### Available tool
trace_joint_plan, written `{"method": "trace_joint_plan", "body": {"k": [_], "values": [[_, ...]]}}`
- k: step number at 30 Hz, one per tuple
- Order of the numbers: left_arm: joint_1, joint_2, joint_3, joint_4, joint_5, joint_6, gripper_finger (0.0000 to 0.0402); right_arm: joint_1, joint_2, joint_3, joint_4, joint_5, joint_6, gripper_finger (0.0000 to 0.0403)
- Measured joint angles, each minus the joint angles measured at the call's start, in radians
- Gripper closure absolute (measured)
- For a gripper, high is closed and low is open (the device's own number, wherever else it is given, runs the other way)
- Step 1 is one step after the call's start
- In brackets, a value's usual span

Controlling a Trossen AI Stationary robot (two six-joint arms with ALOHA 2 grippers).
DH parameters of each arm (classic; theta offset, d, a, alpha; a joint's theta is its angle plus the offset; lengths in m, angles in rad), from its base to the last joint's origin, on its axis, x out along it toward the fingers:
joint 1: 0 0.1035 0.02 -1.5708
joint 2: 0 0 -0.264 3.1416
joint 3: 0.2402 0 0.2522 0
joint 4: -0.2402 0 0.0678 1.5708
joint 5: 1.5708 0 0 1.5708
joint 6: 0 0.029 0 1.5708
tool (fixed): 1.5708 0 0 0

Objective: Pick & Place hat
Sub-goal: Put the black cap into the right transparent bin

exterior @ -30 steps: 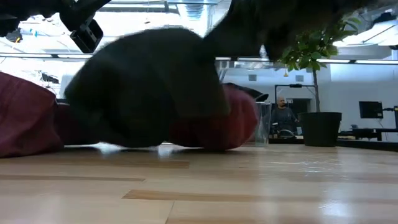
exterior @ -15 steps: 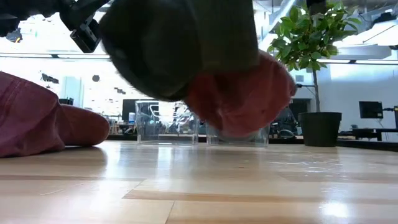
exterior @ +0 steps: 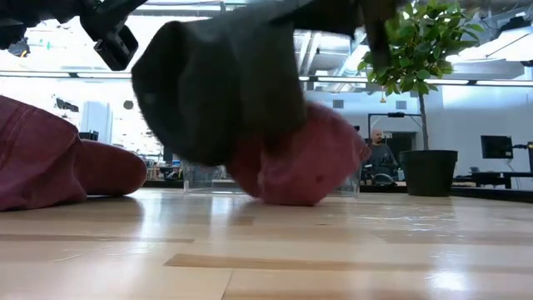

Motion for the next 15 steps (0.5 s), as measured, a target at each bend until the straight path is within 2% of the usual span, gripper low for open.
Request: {"method": "trace_joint_plan", "body": {"k": [4, 8, 12, 15], "values": [[0.0, 0.0, 0.0, 0.0, 0.0, 0.0, 0.0246, -0.018, 0.038, -0.038, 0.022, -0.103, 0.169, 0.04], [0.0, 0.0, 0.0, 0.0, 0.0, 0.0, 0.0246, -0.024, 0.078, -0.064, 0.16, -0.186, 0.27, 0.0398], [0.0, 0.0, 0.0, 0.0, 0.0, 0.0, 0.0246, -0.025, 0.111, -0.072, 0.346, -0.205, 0.251, 0.0398], [0.0, 0.0, 0.0, 0.002, 0.0, 0.0, 0.0246, -0.027, 0.113, -0.071, 0.447, -0.158, 0.165, 0.0397]]}}
